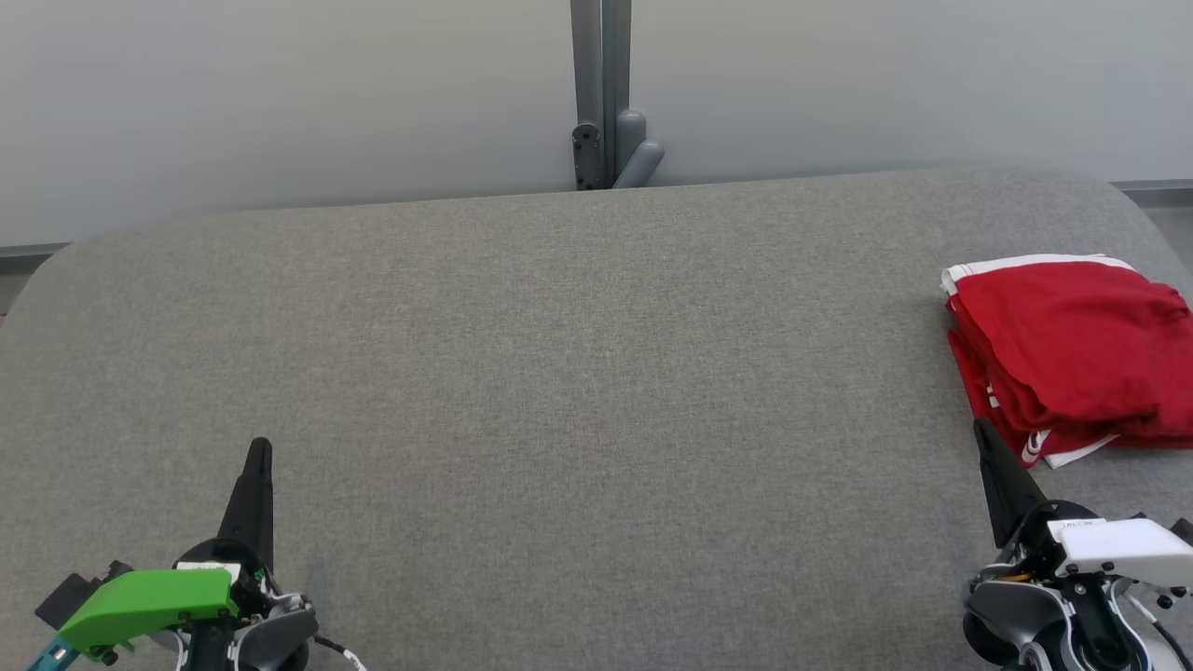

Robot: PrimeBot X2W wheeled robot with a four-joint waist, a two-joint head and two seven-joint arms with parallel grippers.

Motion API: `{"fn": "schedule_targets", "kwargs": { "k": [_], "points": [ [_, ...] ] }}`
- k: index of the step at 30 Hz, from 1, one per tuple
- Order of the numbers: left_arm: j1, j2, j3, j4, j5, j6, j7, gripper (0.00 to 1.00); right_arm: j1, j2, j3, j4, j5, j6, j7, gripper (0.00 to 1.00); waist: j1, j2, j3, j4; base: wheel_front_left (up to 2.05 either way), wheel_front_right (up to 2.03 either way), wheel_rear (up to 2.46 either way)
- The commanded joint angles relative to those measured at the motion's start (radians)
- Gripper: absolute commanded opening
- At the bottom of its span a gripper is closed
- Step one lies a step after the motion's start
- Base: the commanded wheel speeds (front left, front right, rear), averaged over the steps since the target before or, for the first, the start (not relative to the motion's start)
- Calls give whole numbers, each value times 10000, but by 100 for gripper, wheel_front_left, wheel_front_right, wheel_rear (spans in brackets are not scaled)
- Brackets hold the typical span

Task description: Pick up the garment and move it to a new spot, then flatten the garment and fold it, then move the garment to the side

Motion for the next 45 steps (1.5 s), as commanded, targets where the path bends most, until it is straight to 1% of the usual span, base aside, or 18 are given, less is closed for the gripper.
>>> {"fn": "schedule_targets", "kwargs": {
  "k": [1,45],
  "points": [
    [-128,30,56,-3,28,-39,9,0,-116,-49,-15,13,25,4,44,0,0,-1,0,0,0,0,0],
    [-134,-12,96,1,80,-37,67,0,-116,-50,-15,13,25,4,44,0,0,-1,0,0,0,0,0]
  ]
}}
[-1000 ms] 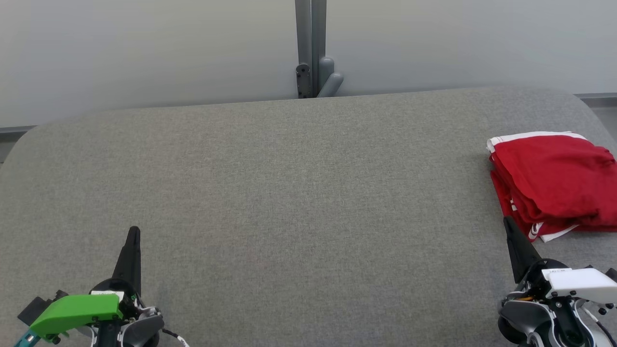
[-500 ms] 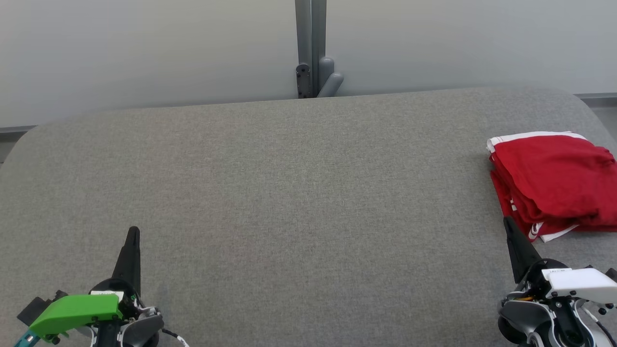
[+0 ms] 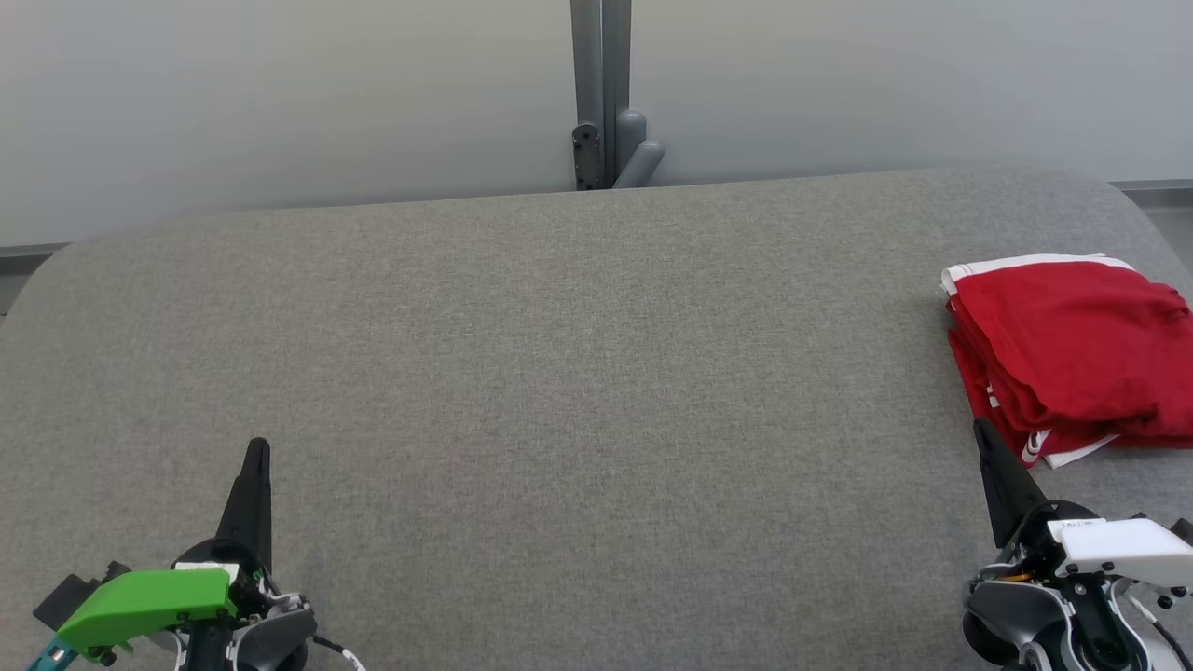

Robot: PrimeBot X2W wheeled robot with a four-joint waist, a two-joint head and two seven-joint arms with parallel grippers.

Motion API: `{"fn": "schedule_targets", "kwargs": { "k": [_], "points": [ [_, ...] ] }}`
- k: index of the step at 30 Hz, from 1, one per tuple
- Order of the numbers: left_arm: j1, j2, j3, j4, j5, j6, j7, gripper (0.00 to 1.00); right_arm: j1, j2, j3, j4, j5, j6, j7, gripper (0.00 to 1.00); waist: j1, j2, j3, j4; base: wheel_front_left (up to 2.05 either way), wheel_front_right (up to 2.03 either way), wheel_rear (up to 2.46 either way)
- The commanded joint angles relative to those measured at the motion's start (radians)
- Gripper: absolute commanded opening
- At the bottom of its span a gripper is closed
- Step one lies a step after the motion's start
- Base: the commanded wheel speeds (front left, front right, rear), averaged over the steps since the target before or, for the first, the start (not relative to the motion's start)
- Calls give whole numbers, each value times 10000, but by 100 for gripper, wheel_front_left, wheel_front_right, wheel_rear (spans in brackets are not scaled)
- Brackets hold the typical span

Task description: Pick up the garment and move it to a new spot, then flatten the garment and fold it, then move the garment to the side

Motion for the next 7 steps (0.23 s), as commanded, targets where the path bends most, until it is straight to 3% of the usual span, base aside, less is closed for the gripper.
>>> {"fn": "schedule_targets", "kwargs": {
  "k": [1,7],
  "points": [
    [-132,19,33,1,54,-37,51,0,-116,-50,-17,13,25,4,44,0,0,0,0,0,0,0,0],
    [-133,16,36,1,60,-39,58,0,-116,-50,-17,13,25,4,43,0,0,0,0,0,0,0,0]
  ]
}}
